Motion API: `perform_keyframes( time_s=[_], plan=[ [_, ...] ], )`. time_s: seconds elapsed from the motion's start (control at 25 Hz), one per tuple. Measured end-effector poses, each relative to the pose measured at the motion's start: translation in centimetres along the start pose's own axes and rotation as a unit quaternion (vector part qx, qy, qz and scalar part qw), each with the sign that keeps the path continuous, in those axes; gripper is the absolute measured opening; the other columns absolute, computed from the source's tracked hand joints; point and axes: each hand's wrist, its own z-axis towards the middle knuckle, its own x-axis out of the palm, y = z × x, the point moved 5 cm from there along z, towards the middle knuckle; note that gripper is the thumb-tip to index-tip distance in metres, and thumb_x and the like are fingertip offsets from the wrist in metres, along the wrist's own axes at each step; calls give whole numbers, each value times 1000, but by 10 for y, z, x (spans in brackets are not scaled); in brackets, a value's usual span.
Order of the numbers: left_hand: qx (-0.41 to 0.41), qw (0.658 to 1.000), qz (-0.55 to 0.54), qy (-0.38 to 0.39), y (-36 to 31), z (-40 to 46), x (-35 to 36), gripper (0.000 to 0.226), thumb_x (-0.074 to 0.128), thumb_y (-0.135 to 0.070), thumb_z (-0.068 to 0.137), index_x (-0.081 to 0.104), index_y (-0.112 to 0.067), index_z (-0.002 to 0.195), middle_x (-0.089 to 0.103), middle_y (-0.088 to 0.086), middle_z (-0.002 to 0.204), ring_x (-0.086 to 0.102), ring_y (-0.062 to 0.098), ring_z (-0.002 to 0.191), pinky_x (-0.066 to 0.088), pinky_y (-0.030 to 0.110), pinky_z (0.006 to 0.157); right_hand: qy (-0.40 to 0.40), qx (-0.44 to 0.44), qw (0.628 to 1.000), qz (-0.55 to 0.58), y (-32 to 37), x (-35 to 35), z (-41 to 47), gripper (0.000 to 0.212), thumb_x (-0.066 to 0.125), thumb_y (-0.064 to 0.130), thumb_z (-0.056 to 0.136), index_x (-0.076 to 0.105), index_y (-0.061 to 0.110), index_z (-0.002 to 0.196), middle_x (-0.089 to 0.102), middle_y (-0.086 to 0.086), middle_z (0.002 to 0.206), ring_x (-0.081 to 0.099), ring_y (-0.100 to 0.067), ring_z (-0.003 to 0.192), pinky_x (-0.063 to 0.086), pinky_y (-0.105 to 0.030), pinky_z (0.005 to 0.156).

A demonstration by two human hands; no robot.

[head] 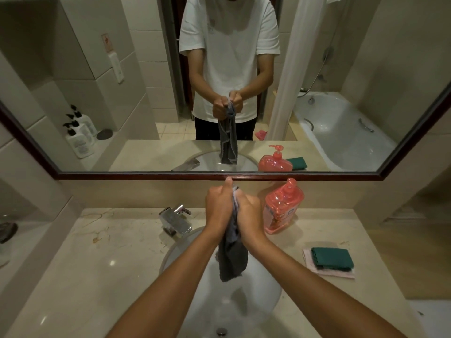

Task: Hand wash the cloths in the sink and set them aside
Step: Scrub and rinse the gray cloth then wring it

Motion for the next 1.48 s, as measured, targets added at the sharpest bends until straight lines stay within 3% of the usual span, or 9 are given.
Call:
perform_keyframes(
  time_s=[0.16,0.32,0.64,0.8,0.88,1.04,1.16,1.32,1.48],
  plan=[
    [17,999,18,23,1,-17,14,59,45,-38,105,47,-20,49,51,-4,48,48,10,47,38,27,52,-12,45,997,65,8,-10,23,44,46,22,104,55,15,61,54,1,54,56,-12,55,44,-28,55],
    [-24,999,-26,-6,3,-1,4,54,46,-35,106,47,-15,56,49,2,53,45,17,53,37,31,58,9,7,1000,7,-2,-2,1,46,48,23,103,62,19,59,63,-5,57,65,-16,60,52,-33,56],
    [-18,1000,-17,1,8,-2,7,57,45,-37,106,49,-20,51,49,-5,47,46,9,44,38,26,51,39,45,997,53,-4,-1,8,43,43,21,106,62,16,67,64,-1,62,64,-9,62,49,-17,57],
    [-19,998,-33,58,14,2,1,66,39,-43,107,60,10,74,60,17,65,60,23,60,51,35,63,85,100,986,104,-12,-11,14,38,49,31,103,75,11,85,76,-11,82,74,-23,83,58,-35,81],
    [-16,993,-72,96,13,5,1,68,37,-43,107,63,16,86,69,27,78,69,31,71,57,41,74,85,96,982,136,-10,-19,22,42,49,40,102,78,10,94,78,-12,95,75,-26,91,60,-35,79],
    [1,989,-70,130,-1,13,0,54,40,-43,106,68,-12,72,68,12,72,67,26,71,54,45,77,147,105,966,184,-9,-14,19,57,64,58,84,72,9,115,75,-15,109,73,-28,104,60,-35,83],
    [55,993,47,90,-9,14,-3,64,31,-47,105,55,-23,51,60,-5,56,56,11,55,43,35,64,139,79,982,96,-10,-9,19,74,76,57,71,55,12,125,72,-10,114,71,-23,107,56,-41,97],
    [-1,996,85,40,3,20,-12,63,22,-56,104,61,-19,70,67,2,82,63,15,77,45,37,73,172,21,983,54,-6,-11,21,33,73,34,89,67,14,114,76,-5,106,72,-25,103,58,-39,91],
    [-27,997,66,16,13,21,-18,71,21,-59,104,61,-12,68,68,4,73,66,16,71,47,33,63,194,19,980,23,2,-15,22,30,74,35,86,74,15,107,78,-7,99,75,-23,94,59,-45,89]
  ],
)
